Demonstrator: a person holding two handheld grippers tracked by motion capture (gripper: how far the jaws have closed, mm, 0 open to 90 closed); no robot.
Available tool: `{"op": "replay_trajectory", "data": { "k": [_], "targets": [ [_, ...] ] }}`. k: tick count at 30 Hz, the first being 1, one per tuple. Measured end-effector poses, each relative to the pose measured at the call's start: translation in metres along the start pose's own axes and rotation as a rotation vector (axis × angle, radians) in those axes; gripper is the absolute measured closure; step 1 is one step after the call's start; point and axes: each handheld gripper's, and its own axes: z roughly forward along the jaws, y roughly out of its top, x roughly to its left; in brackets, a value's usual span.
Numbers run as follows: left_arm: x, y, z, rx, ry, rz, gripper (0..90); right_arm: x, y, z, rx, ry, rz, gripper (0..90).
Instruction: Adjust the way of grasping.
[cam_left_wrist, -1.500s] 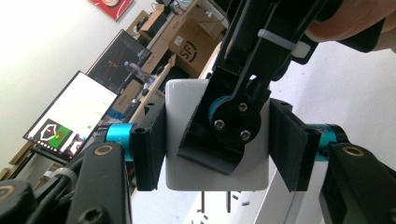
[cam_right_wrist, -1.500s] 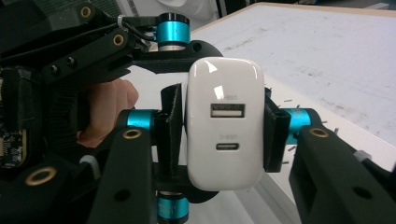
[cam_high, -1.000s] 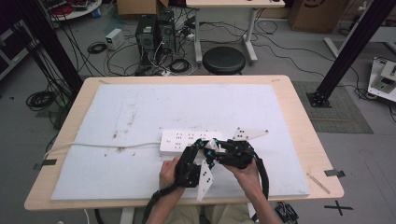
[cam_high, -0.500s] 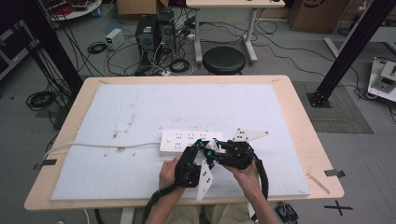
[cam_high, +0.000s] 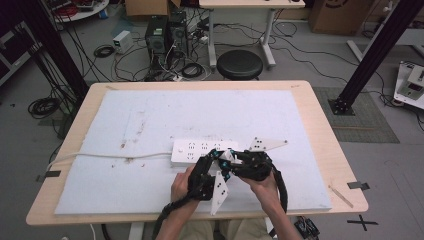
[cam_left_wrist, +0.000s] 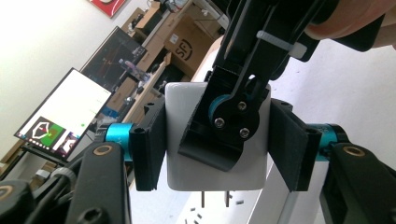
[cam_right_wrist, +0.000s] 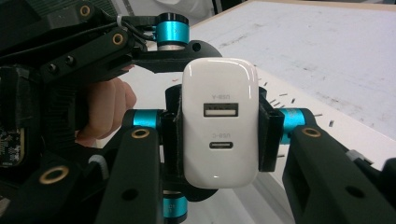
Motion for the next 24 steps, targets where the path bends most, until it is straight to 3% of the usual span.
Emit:
{"op": "replay_trajectory", "data": {
  "k": [4, 9, 12, 15, 16, 18, 24],
  "targets": [
    [0.003, -0.003, 0.001, 0.037, 0.006, -0.039, 34.6, -0.001, 0.000, -0.001, -0.011, 0.000, 0.004, 63.4],
    [0.008, -0.007, -0.002, 0.028, -0.022, -0.075, 20.1, -0.003, 0.000, -0.003, -0.018, -0.005, 0.015, 63.4],
    [0.011, -0.009, -0.005, 0.020, -0.035, -0.088, 17.0, -0.004, 0.000, -0.005, -0.023, -0.009, 0.020, 63.4],
    [0.016, -0.013, -0.009, 0.011, -0.056, -0.140, 16.7, -0.005, 0.000, -0.007, -0.026, -0.016, 0.018, 63.4],
    [0.016, -0.013, -0.009, 0.011, -0.056, -0.140, 16.7, -0.005, 0.000, -0.008, -0.025, -0.021, 0.018, 63.4],
    [0.019, -0.016, -0.012, 0.014, -0.061, -0.178, 16.7, -0.006, 0.000, -0.010, -0.031, -0.029, 0.021, 63.4],
    [0.034, -0.034, -0.023, 0.007, -0.099, -0.348, 16.7, -0.009, 0.001, -0.017, -0.038, -0.055, 0.026, 63.3]
  ]
}}
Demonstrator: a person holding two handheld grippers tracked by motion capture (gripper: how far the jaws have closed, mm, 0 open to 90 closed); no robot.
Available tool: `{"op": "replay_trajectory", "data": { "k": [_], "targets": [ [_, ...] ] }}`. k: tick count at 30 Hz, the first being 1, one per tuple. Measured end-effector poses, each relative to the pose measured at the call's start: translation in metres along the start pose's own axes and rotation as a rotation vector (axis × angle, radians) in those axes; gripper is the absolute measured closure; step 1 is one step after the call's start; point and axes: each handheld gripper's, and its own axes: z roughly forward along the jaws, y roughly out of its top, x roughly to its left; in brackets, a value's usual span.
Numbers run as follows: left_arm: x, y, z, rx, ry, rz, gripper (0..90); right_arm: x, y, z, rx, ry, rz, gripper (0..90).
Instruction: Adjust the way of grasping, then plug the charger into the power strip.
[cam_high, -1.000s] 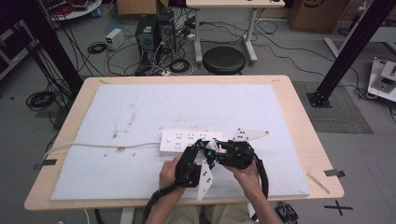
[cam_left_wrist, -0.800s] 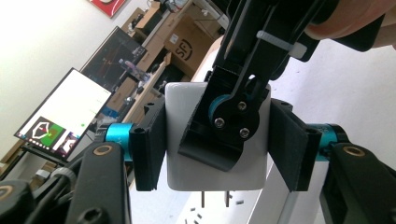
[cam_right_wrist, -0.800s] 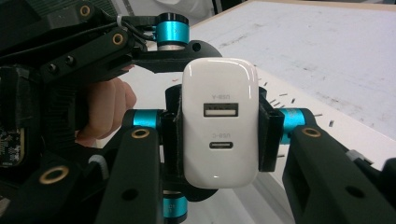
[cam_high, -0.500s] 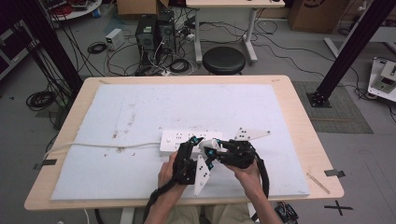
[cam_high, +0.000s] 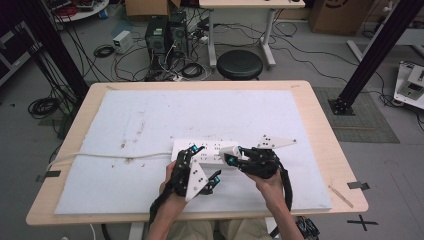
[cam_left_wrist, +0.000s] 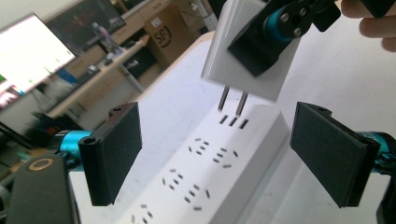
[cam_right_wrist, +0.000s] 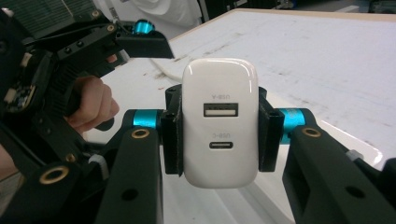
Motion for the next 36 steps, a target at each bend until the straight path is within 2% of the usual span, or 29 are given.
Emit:
{"op": "replay_trajectory", "data": {
  "k": [4, 6, 9, 10, 16, 20, 21, 24, 28, 36],
  "targets": [
    [0.016, -0.010, -0.011, 0.000, 0.004, -0.099, 16.7, -0.004, 0.002, -0.004, 0.009, -0.025, -0.022, 63.3],
    [0.026, -0.018, -0.020, 0.000, 0.012, -0.167, 16.7, -0.005, 0.003, -0.006, 0.010, -0.029, -0.038, 63.4],
    [0.029, -0.021, -0.023, 0.003, 0.018, -0.185, 16.7, -0.005, 0.003, -0.007, 0.014, -0.035, -0.034, 63.3],
    [0.037, -0.028, -0.032, 0.010, 0.037, -0.219, 16.7, -0.008, 0.005, -0.010, 0.017, -0.041, -0.045, 63.3],
    [0.057, -0.045, -0.050, 0.044, 0.082, -0.312, 16.7, -0.013, 0.006, -0.014, 0.019, -0.049, -0.048, 63.3],
    [0.066, -0.052, -0.064, 0.036, 0.127, -0.347, 16.7, -0.016, 0.006, -0.017, 0.020, -0.056, -0.053, 63.3],
    [0.066, -0.052, -0.064, 0.036, 0.127, -0.347, 16.7, -0.016, 0.006, -0.017, 0.020, -0.056, -0.053, 63.3],
    [0.073, -0.057, -0.075, 0.049, 0.154, -0.366, 16.8, -0.017, 0.007, -0.018, 0.019, -0.057, -0.049, 63.3],
    [0.080, -0.063, -0.085, 0.051, 0.184, -0.399, 16.8, -0.020, 0.010, -0.016, 0.046, -0.071, -0.069, 63.3],
    [0.090, -0.072, -0.094, 0.066, 0.207, -0.441, 16.8, -0.026, 0.022, -0.012, 0.099, -0.059, -0.110, 63.3]
  ]
}}
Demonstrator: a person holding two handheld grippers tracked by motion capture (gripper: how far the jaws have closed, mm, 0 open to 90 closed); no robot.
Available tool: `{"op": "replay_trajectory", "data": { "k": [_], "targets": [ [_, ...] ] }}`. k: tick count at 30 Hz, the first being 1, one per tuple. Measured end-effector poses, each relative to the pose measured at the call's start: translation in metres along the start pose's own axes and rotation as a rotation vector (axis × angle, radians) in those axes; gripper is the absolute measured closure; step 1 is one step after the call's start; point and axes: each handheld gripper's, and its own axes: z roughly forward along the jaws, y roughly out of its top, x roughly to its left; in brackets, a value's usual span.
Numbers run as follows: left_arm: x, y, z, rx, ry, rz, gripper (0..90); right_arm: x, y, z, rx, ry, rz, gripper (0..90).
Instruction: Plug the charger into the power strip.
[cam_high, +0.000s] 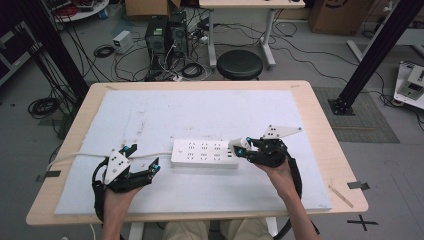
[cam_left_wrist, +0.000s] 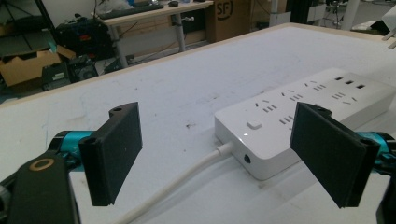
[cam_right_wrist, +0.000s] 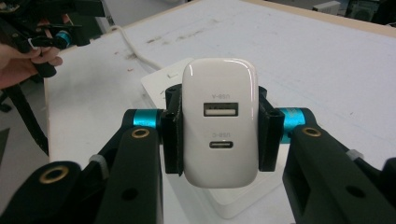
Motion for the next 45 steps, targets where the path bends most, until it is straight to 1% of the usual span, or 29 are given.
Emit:
{"op": "replay_trajectory", "data": {
  "k": [1, 3, 4, 6, 7, 8, 10, 12, 13, 14, 16, 17, 19, 21, 22, 26, 29, 30, 32, 33, 34, 35, 36, 37, 38, 39, 41, 43, 45],
  "targets": [
    [0.001, -0.001, -0.001, 0.000, 0.002, -0.010, 16.8, -0.002, 0.002, 0.000, 0.007, 0.004, -0.005, 63.3],
    [0.002, -0.003, -0.002, 0.006, 0.005, -0.014, 16.8, -0.003, 0.005, 0.001, 0.015, 0.007, -0.010, 63.3],
    [0.003, -0.003, -0.003, 0.006, 0.008, -0.016, 16.8, -0.007, 0.010, 0.002, 0.030, 0.011, -0.022, 63.3],
    [0.003, -0.005, -0.004, 0.006, 0.013, -0.018, 16.9, -0.012, 0.016, 0.003, 0.058, 0.018, -0.030, 63.3],
    [0.003, -0.005, -0.004, 0.006, 0.013, -0.018, 16.9, -0.012, 0.016, 0.003, 0.058, 0.018, -0.030, 63.3],
    [0.004, -0.006, -0.007, 0.003, 0.021, -0.019, 17.1, -0.020, 0.023, 0.009, 0.103, 0.041, -0.042, 63.3],
    [0.003, -0.006, -0.008, 0.001, 0.025, -0.024, 17.1, -0.022, 0.026, 0.012, 0.120, 0.053, -0.050, 63.3],
    [0.003, -0.007, -0.010, 0.002, 0.026, -0.025, 17.2, -0.026, 0.031, 0.019, 0.147, 0.073, -0.079, 63.3],
    [0.003, -0.008, -0.011, 0.006, 0.025, -0.023, 17.2, -0.027, 0.034, 0.022, 0.166, 0.083, -0.084, 63.3],
    [0.003, -0.008, -0.012, 0.010, 0.025, -0.021, 17.2, -0.028, 0.037, 0.025, 0.178, 0.091, -0.106, 63.3],
    [0.004, -0.009, -0.013, 0.009, 0.028, -0.025, 17.3, -0.029, 0.044, 0.032, 0.219, 0.099, -0.147, 63.3],
    [0.005, -0.009, -0.014, 0.012, 0.028, -0.022, 17.2, -0.029, 0.047, 0.034, 0.244, 0.110, -0.158, 63.3],
    [0.005, -0.009, -0.015, 0.010, 0.030, -0.025, 17.3, -0.029, 0.054, 0.041, 0.287, 0.124, -0.196, 63.4],
    [0.005, -0.010, -0.016, 0.011, 0.034, -0.022, 17.5, -0.030, 0.058, 0.048, 0.315, 0.148, -0.217, 63.4],
    [0.005, -0.010, -0.017, 0.014, 0.038, -0.014, 18.2, -0.030, 0.060, 0.053, 0.342, 0.156, -0.230, 63.3],
    [0.004, -0.011, -0.019, 0.012, 0.046, -0.019, 18.4, -0.027, 0.067, 0.070, 0.446, 0.172, -0.293, 63.3],
    [0.004, -0.012, -0.021, 0.017, 0.043, -0.022, 18.4, -0.027, 0.071, 0.079, 0.484, 0.185, -0.334, 63.4],
    [0.004, -0.012, -0.021, 0.017, 0.044, -0.028, 18.4, -0.026, 0.072, 0.081, 0.495, 0.184, -0.345, 63.4],
    [0.004, -0.013, -0.022, 0.016, 0.045, -0.029, 18.4, -0.026, 0.073, 0.083, 0.503, 0.180, -0.351, 63.4],
    [0.005, -0.014, -0.023, 0.019, 0.047, -0.028, 18.4, -0.026, 0.074, 0.085, 0.514, 0.181, -0.368, 63.4],
    [0.005, -0.014, -0.023, 0.020, 0.046, -0.032, 18.4, -0.025, 0.075, 0.088, 0.531, 0.187, -0.395, 63.4],
    [0.005, -0.015, -0.023, 0.022, 0.046, -0.033, 18.4, -0.024, 0.076, 0.090, 0.540, 0.197, -0.406, 63.4],
    [0.005, -0.015, -0.023, 0.024, 0.047, -0.033, 18.4, -0.023, 0.076, 0.092, 0.549, 0.197, -0.416, 63.4],
    [0.005, -0.015, -0.023, 0.024, 0.047, -0.033, 18.4, -0.023, 0.076, 0.092, 0.549, 0.197, -0.416, 63.4],
    [0.005, -0.017, -0.024, 0.031, 0.047, -0.033, 18.4, -0.023, 0.077, 0.094, 0.557, 0.197, -0.429, 63.4],
    [0.005, -0.018, -0.024, 0.030, 0.047, -0.036, 18.4, -0.022, 0.078, 0.098, 0.575, 0.183, -0.443, 63.4],
    [0.004, -0.019, -0.024, 0.030, 0.048, -0.042, 18.4, -0.021, 0.079, 0.101, 0.598, 0.181, -0.449, 63.4],
    [0.005, -0.020, -0.025, 0.035, 0.050, -0.041, 18.4, -0.021, 0.079, 0.103, 0.626, 0.177, -0.467, 63.4],
    [0.005, -0.021, -0.025, 0.037, 0.050, -0.041, 18.4, -0.021, 0.079, 0.105, 0.636, 0.180, -0.469, 63.4]
  ]
}}
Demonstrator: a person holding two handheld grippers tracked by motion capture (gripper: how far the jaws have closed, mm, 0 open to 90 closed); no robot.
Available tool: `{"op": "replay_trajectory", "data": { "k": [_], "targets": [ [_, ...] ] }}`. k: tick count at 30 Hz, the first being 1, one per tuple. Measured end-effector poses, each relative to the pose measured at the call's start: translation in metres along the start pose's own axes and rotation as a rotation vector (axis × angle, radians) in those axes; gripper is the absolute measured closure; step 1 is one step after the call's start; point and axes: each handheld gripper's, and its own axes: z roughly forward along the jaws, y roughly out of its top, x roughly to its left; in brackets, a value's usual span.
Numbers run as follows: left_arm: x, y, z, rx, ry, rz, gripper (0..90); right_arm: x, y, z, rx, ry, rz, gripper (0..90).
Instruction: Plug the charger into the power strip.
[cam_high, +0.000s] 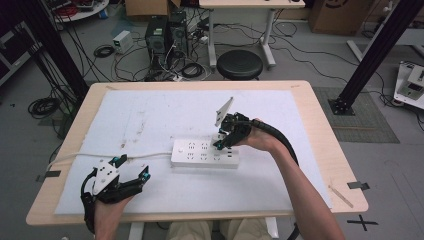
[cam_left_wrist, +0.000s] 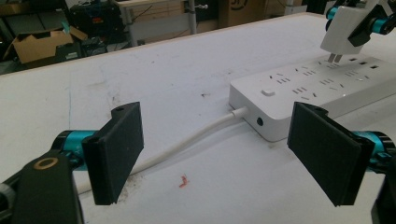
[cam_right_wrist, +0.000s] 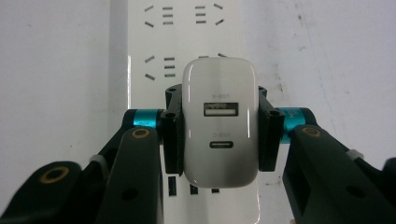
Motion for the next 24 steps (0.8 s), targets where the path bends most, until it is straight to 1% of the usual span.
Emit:
{"op": "replay_trajectory", "data": {
  "k": [1, 3, 4, 5, 7, 8, 9, 12, 13, 14, 15, 16, 17, 21, 24],
  "targets": [
    [0.0000, 0.0000, 0.0000, 0.000, 0.000, 0.000, 18.4, -0.0004, 0.0005, 0.0007, 0.011, 0.000, -0.007, 63.4],
    [-0.0004, -0.0014, -0.0006, 0.003, 0.002, -0.005, 18.4, -0.0004, 0.0005, 0.0007, 0.011, 0.000, -0.007, 63.4],
    [-0.0004, -0.0014, -0.0006, 0.003, 0.002, -0.005, 18.4, -0.0020, 0.0015, 0.0021, 0.026, 0.003, -0.011, 63.4],
    [-0.0010, -0.0039, -0.0012, 0.006, 0.003, -0.013, 18.4, -0.0036, 0.0020, 0.0027, 0.029, 0.017, -0.009, 63.3],
    [-0.0014, -0.0045, -0.0010, 0.005, 0.003, -0.020, 18.4, -0.0040, 0.0019, 0.0035, 0.033, 0.022, -0.014, 63.4],
    [-0.0011, -0.0049, -0.0010, 0.008, 0.003, -0.015, 18.4, -0.0030, 0.0023, 0.0056, 0.042, 0.024, -0.006, 63.4],
    [-0.0011, -0.0050, -0.0009, 0.009, 0.004, -0.014, 18.4, -0.0027, 0.0029, 0.0055, 0.047, 0.019, -0.009, 63.4],
    [-0.0014, -0.0046, -0.0006, 0.013, 0.001, -0.012, 18.4, -0.0022, 0.0035, 0.0059, 0.046, 0.014, -0.004, 63.4],
    [-0.0022, -0.0045, 0.0000, 0.010, 0.000, -0.015, 18.4, -0.0019, 0.0037, 0.0060, 0.048, 0.012, -0.007, 63.4],
    [-0.0024, -0.0043, 0.0005, 0.009, -0.001, -0.010, 18.4, -0.0011, 0.0042, 0.0065, 0.047, 0.007, -0.010, 63.5],
    [-0.0034, -0.0042, 0.0012, 0.008, -0.003, -0.016, 18.4, -0.0003, 0.0049, 0.0069, 0.049, 0.004, -0.020, 63.5],
    [-0.0030, -0.0039, 0.0015, 0.013, -0.006, -0.006, 18.4, 0.0002, 0.0058, 0.0075, 0.049, 0.001, -0.022, 63.5],
    [-0.0037, -0.0040, 0.0022, 0.011, -0.006, -0.009, 18.4, 0.0000, 0.0061, 0.0080, 0.046, 0.001, -0.023, 63.5],
    [-0.0050, -0.0038, 0.0031, 0.010, -0.011, -0.008, 18.4, -0.0033, 0.0048, 0.0082, 0.036, 0.020, -0.005, 63.6],
    [-0.0050, -0.0036, 0.0024, 0.012, -0.012, -0.006, 18.4, -0.0049, 0.0038, 0.0083, 0.030, 0.031, -0.001, 63.6]
  ]
}}
